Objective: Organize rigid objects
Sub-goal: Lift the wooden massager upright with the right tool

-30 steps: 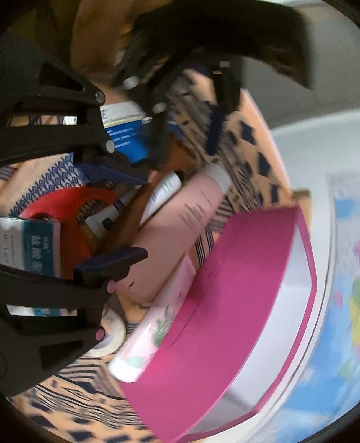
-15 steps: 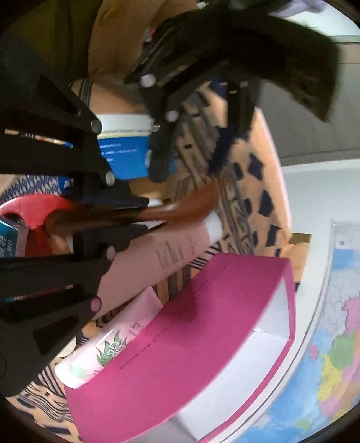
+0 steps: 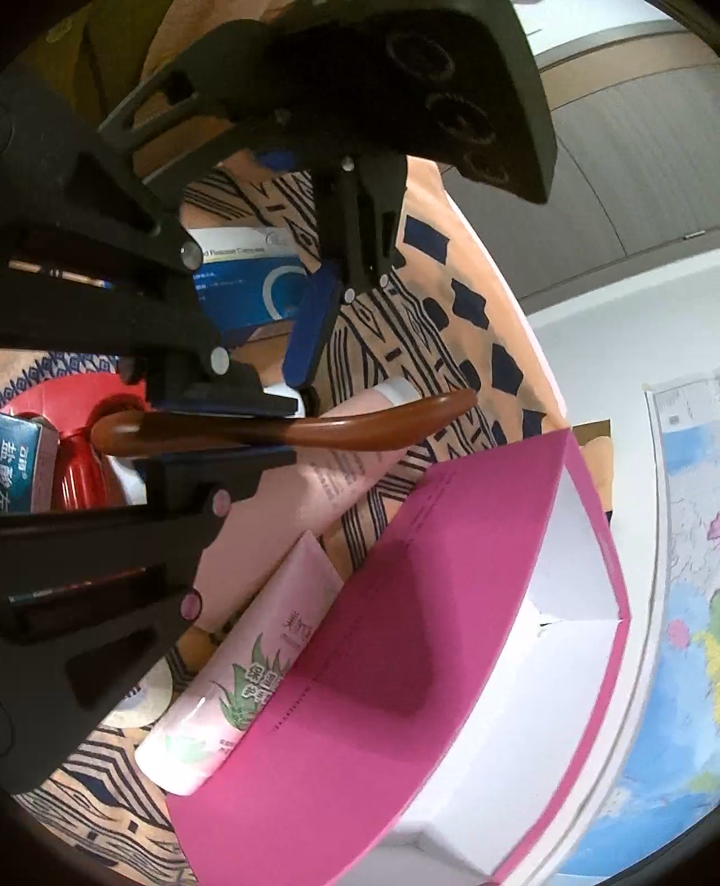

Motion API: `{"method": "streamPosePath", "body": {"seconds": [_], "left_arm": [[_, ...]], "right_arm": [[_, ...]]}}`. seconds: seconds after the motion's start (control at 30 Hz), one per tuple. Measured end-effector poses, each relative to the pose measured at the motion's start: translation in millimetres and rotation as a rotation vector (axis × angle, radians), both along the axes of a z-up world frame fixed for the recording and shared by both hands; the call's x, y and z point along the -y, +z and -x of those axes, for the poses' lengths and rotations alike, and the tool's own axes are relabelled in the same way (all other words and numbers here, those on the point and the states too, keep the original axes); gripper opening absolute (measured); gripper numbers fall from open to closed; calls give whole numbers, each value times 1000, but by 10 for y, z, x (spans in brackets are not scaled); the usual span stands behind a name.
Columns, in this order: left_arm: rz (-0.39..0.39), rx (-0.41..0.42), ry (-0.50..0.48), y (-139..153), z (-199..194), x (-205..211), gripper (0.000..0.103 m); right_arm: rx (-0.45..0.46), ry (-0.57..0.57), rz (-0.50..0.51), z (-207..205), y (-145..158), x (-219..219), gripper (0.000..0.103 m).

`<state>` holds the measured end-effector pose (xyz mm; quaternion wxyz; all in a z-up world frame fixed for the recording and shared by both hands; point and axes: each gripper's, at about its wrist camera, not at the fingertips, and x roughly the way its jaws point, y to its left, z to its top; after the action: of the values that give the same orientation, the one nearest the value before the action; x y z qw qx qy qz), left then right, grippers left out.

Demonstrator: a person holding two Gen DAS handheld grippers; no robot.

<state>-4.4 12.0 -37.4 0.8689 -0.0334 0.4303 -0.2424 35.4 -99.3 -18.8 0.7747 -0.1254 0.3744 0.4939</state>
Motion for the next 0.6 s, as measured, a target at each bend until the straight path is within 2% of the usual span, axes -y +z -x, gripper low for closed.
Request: {"method": "streamPosePath", "body": {"seconds": [0.1,0.27,0.5,0.6], "left_arm": [[33,0,-14,7,-47,44,74],[15,10,8,-2,-91,76,71],[69,-34,31,-54,-125,-45,70],[76,-53,31,-83,-128,-34,70]], "right_arm": [[-20,-8,4,-38,-10,-15,12],[-34,-13,28,-132,-21,-119,17],[-78,-30,-19,-210,-78,-124,15],[-132,-61,-61,-256,-97,-38,14]]}}
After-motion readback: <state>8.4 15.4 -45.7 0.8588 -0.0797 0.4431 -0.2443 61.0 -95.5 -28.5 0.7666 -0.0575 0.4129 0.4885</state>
